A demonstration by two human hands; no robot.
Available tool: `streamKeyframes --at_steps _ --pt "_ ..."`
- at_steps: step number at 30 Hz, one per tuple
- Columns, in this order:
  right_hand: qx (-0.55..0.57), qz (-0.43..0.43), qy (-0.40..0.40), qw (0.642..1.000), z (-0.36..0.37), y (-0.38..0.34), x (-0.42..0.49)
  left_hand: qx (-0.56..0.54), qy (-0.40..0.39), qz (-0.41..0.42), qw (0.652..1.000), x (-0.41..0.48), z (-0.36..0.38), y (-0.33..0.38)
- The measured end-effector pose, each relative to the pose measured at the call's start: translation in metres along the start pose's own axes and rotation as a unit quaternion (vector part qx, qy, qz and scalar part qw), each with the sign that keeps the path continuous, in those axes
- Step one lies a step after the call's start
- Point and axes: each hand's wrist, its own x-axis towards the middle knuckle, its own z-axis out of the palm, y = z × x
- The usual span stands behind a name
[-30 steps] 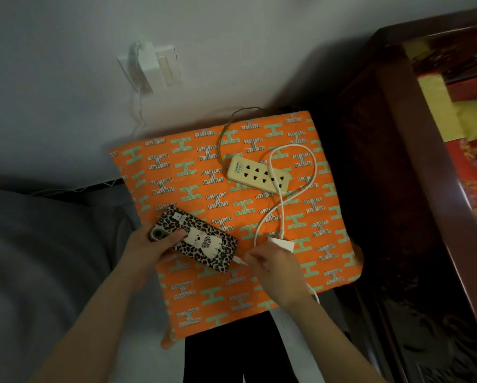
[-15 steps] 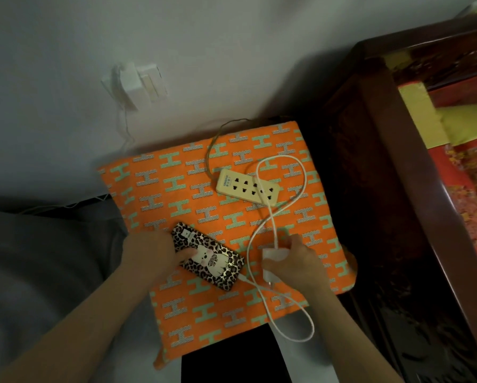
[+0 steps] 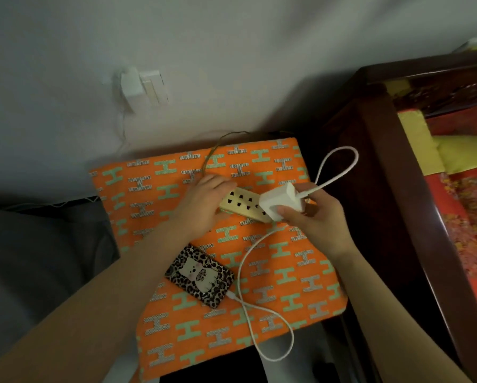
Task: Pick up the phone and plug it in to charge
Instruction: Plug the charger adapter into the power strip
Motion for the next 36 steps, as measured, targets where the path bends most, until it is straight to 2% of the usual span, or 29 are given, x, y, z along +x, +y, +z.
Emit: streamKeyframes --at_steps 5,12,17,20,25,36 --pt "-0.105 -0.085 -0.008 0.991 0.023 -0.002 0.016 -0.031 0.043 -0.026 0.998 -0.003 0.006 -0.008" --pt "-0.235 -0.169 -0.032 0.957 0.04 0.002 0.023 -0.078 0.072 -0.056 0.993 -0.008 0.013 -0.017" --pt "-0.32 -0.182 -0.054 0.928 0.056 -0.004 0.021 -0.103 0.072 -0.059 0.99 -0.011 0.011 -0.019" --pt "-0.322 -0.191 -0.031 0.927 0.062 -0.007 0.021 -0.108 0.073 -0.063 0.989 -0.01 0.01 -0.019" --pt "-0.295 -0.157 -0.032 0.942 0.062 -0.005 0.024 -0.118 0.075 -0.08 0.987 -0.009 0.012 -0.021" --pt "-0.281 -0.149 -0.024 0.948 0.067 -0.003 0.024 -0.103 0.057 -0.088 0.989 -0.009 0.006 -0.014"
